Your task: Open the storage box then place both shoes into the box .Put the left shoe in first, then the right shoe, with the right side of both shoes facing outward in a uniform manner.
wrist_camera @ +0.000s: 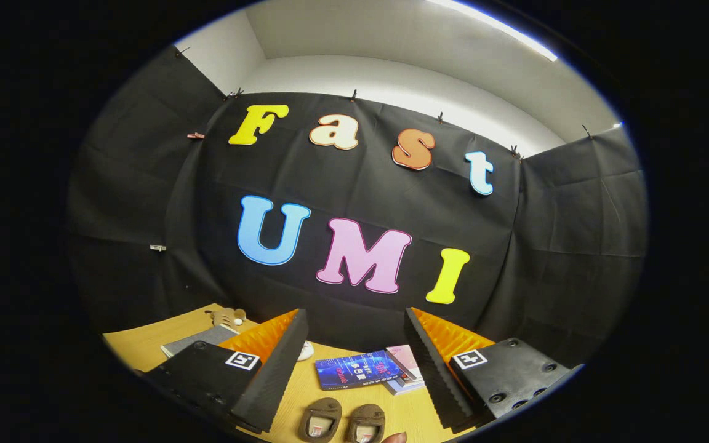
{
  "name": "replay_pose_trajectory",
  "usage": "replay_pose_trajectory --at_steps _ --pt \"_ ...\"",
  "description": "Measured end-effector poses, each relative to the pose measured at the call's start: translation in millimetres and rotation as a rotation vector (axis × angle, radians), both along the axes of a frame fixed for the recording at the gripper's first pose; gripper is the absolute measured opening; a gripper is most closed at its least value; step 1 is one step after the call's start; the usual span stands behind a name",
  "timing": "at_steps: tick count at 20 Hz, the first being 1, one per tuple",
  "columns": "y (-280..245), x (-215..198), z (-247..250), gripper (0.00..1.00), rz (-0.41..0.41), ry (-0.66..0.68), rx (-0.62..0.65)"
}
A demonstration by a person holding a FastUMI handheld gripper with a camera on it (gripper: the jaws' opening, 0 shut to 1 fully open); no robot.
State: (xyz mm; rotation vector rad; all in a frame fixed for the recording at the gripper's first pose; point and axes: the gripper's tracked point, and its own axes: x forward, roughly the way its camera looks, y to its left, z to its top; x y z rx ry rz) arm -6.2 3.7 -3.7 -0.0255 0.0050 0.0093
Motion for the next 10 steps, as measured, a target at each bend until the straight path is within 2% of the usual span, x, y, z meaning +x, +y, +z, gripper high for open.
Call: replay_pose_trajectory --at_steps 7,10 --pt "4 3 -1 0.97 0.004 -0.011 -0.033" --pt "11 9 -8 0.97 0.034 0.009 -0.011"
